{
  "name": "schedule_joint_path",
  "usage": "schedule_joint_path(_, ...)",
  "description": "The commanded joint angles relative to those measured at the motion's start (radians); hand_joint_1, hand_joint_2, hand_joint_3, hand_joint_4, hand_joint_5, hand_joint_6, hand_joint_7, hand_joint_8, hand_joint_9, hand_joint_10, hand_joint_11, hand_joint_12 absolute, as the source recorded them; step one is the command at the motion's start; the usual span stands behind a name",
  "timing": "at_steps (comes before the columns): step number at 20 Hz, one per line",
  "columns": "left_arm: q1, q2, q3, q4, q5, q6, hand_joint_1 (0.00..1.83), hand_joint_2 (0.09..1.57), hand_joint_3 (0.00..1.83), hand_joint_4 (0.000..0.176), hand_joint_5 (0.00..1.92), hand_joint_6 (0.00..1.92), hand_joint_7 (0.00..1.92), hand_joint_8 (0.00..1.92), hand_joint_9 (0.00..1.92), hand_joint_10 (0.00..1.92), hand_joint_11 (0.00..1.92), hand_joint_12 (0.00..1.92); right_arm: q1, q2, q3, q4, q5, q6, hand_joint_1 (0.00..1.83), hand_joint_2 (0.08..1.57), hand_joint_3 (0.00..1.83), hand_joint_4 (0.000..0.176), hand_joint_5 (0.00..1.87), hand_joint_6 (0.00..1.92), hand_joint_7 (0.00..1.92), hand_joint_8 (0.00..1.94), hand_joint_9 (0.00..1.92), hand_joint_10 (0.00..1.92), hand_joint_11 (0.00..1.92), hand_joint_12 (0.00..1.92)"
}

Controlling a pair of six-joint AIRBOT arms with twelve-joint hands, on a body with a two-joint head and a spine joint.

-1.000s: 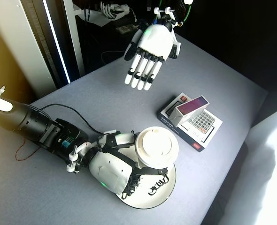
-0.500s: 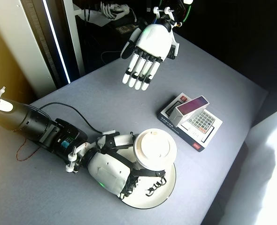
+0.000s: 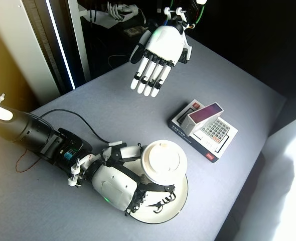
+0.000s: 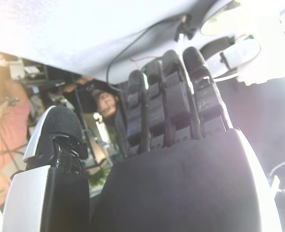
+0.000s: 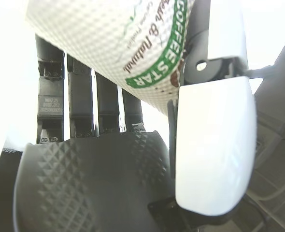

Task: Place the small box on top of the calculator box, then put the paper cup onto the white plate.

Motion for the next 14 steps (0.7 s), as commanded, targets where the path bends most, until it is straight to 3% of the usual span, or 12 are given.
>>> schedule_joint_path(1, -0.010, 0.006, 0.002, -0.033, -0.077, -0.006, 0.31, 1.35, 0.00, 0.000, 0.36, 0.01, 0.35, 0.01, 0.33, 0.00, 0.00, 0.71, 0.002, 0.010, 0.004, -0.010, 0.111, 0.025, 1.36, 1.16, 0.00, 0.000, 0.74, 1.14, 0.97, 1.11, 0.79, 1.33, 0.54, 1.29)
schedule_joint_path(2, -0.010, 0.006, 0.003, -0.033, -0.077, -0.007, 0.33, 1.35, 0.00, 0.000, 0.36, 0.00, 0.34, 0.00, 0.34, 0.00, 0.00, 0.73, 0.002, 0.011, 0.004, -0.009, 0.108, 0.025, 1.37, 1.16, 0.00, 0.000, 0.76, 1.13, 0.99, 1.07, 0.78, 1.32, 0.55, 1.28)
schedule_joint_path(3, -0.010, 0.006, 0.004, -0.033, -0.077, -0.007, 0.31, 1.36, 0.00, 0.000, 0.34, 0.00, 0.32, 0.00, 0.32, 0.00, 0.00, 0.72, 0.003, 0.011, 0.004, -0.009, 0.108, 0.024, 1.27, 1.13, 0.00, 0.000, 0.83, 1.06, 1.04, 1.02, 0.78, 0.84, 0.54, 1.26)
schedule_joint_path(4, -0.010, 0.006, 0.004, -0.033, -0.077, -0.007, 0.31, 1.36, 0.00, 0.000, 0.34, 0.00, 0.32, 0.00, 0.32, 0.00, 0.00, 0.72, 0.004, 0.011, 0.004, -0.009, 0.108, 0.024, 1.27, 1.13, 0.00, 0.000, 0.83, 1.06, 1.04, 1.02, 0.78, 0.84, 0.54, 1.26)
schedule_joint_path(5, -0.010, 0.006, 0.004, -0.033, -0.077, -0.007, 0.34, 1.34, 0.00, 0.000, 0.40, 0.00, 0.40, 0.01, 0.39, 0.01, 0.01, 0.82, 0.006, 0.011, 0.004, -0.009, 0.105, 0.023, 1.36, 1.16, 0.00, 0.000, 0.75, 1.13, 1.01, 1.05, 0.79, 1.30, 0.54, 1.28)
schedule_joint_path(14, -0.010, 0.005, 0.009, -0.033, -0.078, -0.007, 0.37, 1.33, 0.00, 0.000, 0.40, 0.01, 0.39, 0.01, 0.38, 0.01, 0.03, 0.82, 0.010, 0.014, 0.005, -0.009, 0.097, 0.018, 1.37, 1.15, 0.00, 0.000, 0.78, 1.14, 0.96, 1.01, 0.86, 1.30, 0.61, 1.24)
